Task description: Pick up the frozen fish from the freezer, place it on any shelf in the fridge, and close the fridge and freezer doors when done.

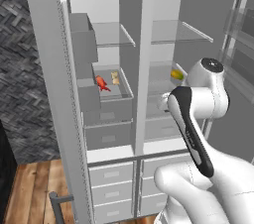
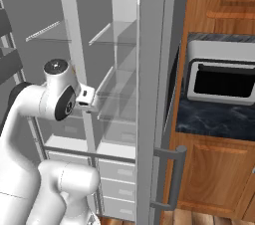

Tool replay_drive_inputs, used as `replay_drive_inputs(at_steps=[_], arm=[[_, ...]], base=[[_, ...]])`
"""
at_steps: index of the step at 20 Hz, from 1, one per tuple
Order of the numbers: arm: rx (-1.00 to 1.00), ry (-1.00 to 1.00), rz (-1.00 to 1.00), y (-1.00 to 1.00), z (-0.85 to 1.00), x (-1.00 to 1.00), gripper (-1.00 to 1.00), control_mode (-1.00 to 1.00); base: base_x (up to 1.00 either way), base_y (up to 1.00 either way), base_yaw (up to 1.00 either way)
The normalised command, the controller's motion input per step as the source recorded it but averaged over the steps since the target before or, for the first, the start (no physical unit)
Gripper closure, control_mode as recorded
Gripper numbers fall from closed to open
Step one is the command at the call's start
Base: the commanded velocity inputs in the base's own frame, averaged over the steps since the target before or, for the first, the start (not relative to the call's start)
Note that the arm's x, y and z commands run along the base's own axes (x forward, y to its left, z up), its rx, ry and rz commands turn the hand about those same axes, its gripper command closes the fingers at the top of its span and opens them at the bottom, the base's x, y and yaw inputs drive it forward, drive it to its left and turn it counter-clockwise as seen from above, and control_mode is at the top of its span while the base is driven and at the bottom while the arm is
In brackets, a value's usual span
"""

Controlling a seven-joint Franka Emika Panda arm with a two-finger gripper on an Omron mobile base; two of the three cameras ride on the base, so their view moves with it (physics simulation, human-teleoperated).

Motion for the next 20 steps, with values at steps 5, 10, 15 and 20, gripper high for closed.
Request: replay_drive_inputs(at_steps=[5, 10, 15, 20], arm=[[0.0, -0.02, -0.01, 0.0, 0.0, -0.01, -1.0, -1.0], [0.0, 0.0, 0.0, 0.0, 0.0, 0.0, -1.0, 1.0], [0.0, 0.0, 0.0, 0.0, 0.0, 0.0, -1.0, 1.0], [0.0, 0.0, 0.0, 0.0, 0.0, 0.0, -1.0, 1.0]], base=[[0.0, 0.0, 0.0], [0.0, 0.21, 0.0], [0.0, 0.51, 0.0], [0.0, 0.44, 0.0]])
